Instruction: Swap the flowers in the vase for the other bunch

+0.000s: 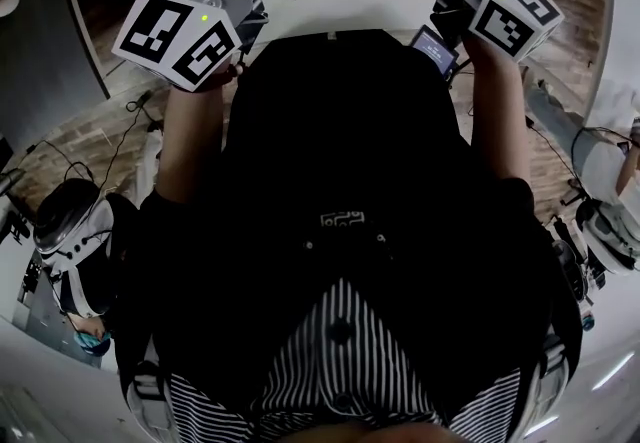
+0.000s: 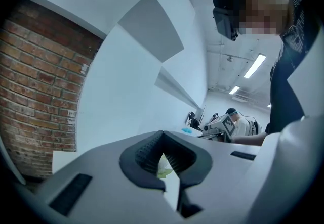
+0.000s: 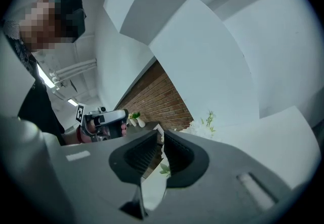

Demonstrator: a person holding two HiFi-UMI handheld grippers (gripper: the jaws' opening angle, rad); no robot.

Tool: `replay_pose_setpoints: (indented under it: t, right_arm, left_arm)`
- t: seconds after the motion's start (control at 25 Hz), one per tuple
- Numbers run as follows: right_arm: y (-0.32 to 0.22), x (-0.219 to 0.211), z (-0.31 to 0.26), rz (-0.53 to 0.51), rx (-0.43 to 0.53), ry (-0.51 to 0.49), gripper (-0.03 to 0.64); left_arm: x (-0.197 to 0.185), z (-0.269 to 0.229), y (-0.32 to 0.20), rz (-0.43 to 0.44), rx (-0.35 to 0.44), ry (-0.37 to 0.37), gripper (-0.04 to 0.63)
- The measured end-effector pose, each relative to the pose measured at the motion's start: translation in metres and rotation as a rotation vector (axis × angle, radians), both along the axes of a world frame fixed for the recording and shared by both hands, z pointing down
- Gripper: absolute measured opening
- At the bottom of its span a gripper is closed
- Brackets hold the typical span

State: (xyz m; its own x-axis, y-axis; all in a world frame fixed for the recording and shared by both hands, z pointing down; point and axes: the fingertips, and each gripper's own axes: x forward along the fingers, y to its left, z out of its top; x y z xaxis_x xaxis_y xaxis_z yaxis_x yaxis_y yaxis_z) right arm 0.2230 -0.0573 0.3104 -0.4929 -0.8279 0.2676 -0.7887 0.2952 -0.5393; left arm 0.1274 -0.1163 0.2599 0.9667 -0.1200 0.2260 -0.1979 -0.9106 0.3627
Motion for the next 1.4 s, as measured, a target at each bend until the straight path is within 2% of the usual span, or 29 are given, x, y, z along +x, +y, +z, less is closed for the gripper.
replay_pose_setpoints:
  t: [0.64, 0.88, 1.04, 1.2, 1.4]
  right_arm:
    - [0.004, -0.014, 0.062, 0.005, -0.133, 0.021, 0.163]
    - [0.003, -0.016, 0.105, -0.007, -0.219, 0.023, 0.223]
    - [-0.005, -0.011, 0.139, 0.005, -0.229, 0.044, 0.267]
    - [-0.020, -0.011, 0.155, 0.016, -0.235, 0.030, 0.276]
    - [-0.032, -0.012, 0.183, 0.001, -0.288, 0.033, 0.276]
  left_arm:
    - [-0.029, 0.030, -0.008, -0.022, -0.072, -0.024, 0.005]
    - [-0.036, 0.038, -0.008, -0.037, -0.095, -0.031, 0.005]
    - [-0.039, 0.045, -0.015, -0.058, -0.101, -0.036, 0.005]
    - [-0.050, 0.051, -0.021, -0.078, -0.079, -0.064, 0.005]
    - [-0.055, 0.058, -0.016, -0.094, -0.096, -0.075, 0.005]
